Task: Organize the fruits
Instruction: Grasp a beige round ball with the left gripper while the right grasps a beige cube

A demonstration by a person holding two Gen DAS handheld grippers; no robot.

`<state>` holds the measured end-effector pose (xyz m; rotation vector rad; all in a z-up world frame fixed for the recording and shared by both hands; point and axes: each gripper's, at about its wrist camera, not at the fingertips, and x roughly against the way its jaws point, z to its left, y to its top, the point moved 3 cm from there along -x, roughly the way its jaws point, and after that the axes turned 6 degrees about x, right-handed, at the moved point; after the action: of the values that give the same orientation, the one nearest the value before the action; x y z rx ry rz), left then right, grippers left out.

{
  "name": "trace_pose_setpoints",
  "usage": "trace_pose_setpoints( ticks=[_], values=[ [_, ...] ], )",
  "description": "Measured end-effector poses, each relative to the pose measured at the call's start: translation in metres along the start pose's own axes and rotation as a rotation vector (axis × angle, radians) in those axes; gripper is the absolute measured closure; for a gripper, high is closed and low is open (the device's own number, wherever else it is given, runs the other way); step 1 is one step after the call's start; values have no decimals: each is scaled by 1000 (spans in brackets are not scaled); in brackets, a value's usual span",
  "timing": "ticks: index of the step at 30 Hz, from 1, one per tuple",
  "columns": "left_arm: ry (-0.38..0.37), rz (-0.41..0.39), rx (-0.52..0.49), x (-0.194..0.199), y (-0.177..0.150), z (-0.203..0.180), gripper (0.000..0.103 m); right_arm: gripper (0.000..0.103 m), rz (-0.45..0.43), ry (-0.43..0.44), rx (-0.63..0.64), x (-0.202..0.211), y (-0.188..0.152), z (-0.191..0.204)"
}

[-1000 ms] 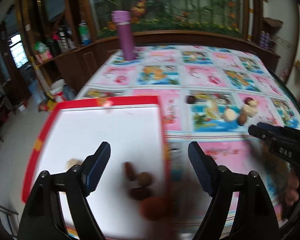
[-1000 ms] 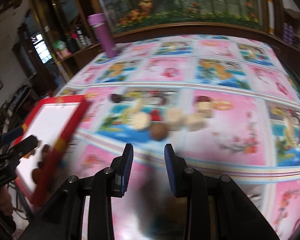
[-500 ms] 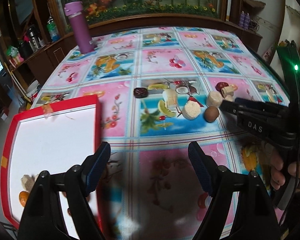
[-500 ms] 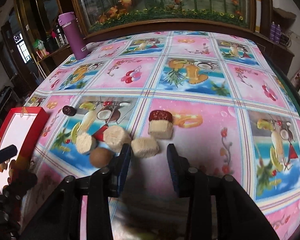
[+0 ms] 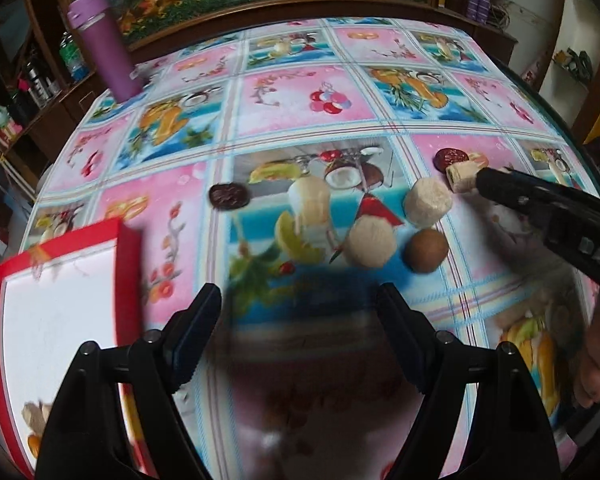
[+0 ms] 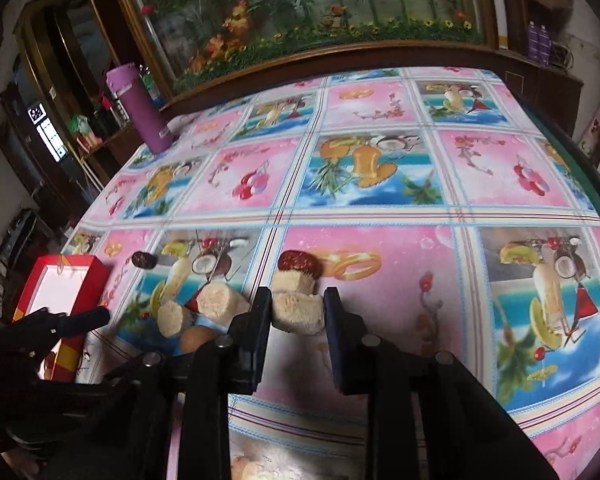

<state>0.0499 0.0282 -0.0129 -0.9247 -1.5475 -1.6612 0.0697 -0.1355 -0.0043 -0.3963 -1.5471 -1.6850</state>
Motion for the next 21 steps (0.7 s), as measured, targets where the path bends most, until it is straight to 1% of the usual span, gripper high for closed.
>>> trace_pose_setpoints(
  ticks=[7, 9, 10, 11, 12, 14, 15, 17, 18, 21],
  values=[
    [-31, 7, -1, -14, 18, -12, 23, 78, -30, 13, -41, 10, 5, -8],
    [-46, -2, -2, -16, 22, -16, 28, 78, -37, 14, -44, 11, 6, -9],
    [-62, 0, 7, -16, 22, -16, 38, 78, -40, 16, -47, 12, 6, -10],
    [-89, 3, 11, -15, 22, -18, 50, 78, -43, 15, -48, 13, 6, -11],
    [-101, -2, 1, -13, 22, -21, 54, 78, -46, 13, -50, 14, 6, -11],
    [-111, -13, -13, -11, 20, -25, 72, 78, -51, 15, -58, 15, 7, -12],
    [-112, -14, -7, -10, 19, -25, 72, 78, -52, 17, -60, 15, 7, -13],
    [-146, -10, 12, -6, 18, -24, 72, 78, -57, 16, -58, 16, 6, -13],
    [-151, -18, 19, -2, 16, -23, 72, 78, -61, 17, -56, 17, 6, -12],
    [-131, -64, 40, 17, 11, -17, 72, 78, -62, 32, -56, 17, 5, -9]
  ],
)
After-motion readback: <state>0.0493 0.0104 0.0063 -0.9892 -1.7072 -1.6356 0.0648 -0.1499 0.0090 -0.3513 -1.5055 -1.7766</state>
